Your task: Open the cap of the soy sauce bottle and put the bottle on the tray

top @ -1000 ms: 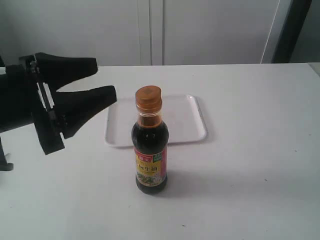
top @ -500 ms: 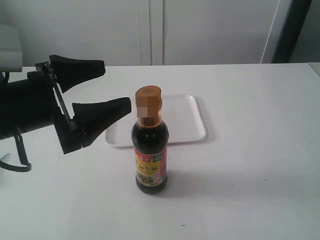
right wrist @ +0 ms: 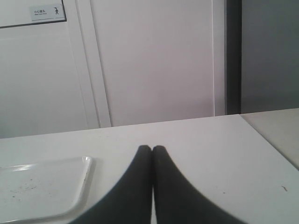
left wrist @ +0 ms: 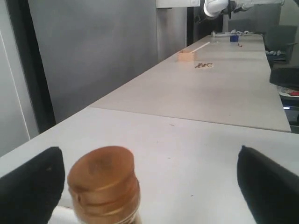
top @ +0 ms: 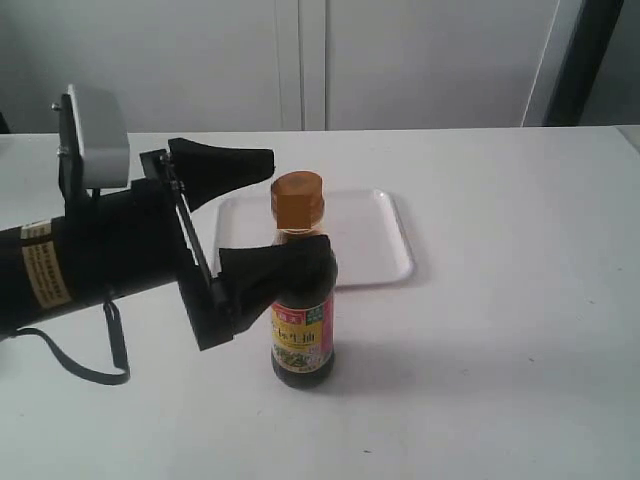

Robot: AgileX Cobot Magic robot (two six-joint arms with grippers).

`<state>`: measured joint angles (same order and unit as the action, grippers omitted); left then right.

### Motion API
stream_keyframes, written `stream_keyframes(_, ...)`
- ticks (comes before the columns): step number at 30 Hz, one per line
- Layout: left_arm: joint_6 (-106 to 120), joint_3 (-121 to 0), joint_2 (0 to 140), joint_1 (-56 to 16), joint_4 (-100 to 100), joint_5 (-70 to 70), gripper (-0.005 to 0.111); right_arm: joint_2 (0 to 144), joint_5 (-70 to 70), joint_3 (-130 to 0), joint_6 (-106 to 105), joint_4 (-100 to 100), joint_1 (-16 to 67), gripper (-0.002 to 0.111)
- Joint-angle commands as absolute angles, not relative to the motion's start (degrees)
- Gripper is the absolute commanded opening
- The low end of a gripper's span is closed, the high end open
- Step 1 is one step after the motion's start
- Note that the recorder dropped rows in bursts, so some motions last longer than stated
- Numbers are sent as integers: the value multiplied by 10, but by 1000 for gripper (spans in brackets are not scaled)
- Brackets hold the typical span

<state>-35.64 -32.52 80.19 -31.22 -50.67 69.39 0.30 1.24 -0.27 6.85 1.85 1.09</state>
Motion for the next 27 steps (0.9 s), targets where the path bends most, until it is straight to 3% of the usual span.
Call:
stream_keyframes(1,-346,-328,826,-315,-478,700,101,0,4,0,62,19,11,0)
stream_keyframes(27,-306,-349,948,-350,-432,700,101,0,4,0,62,19,11,0)
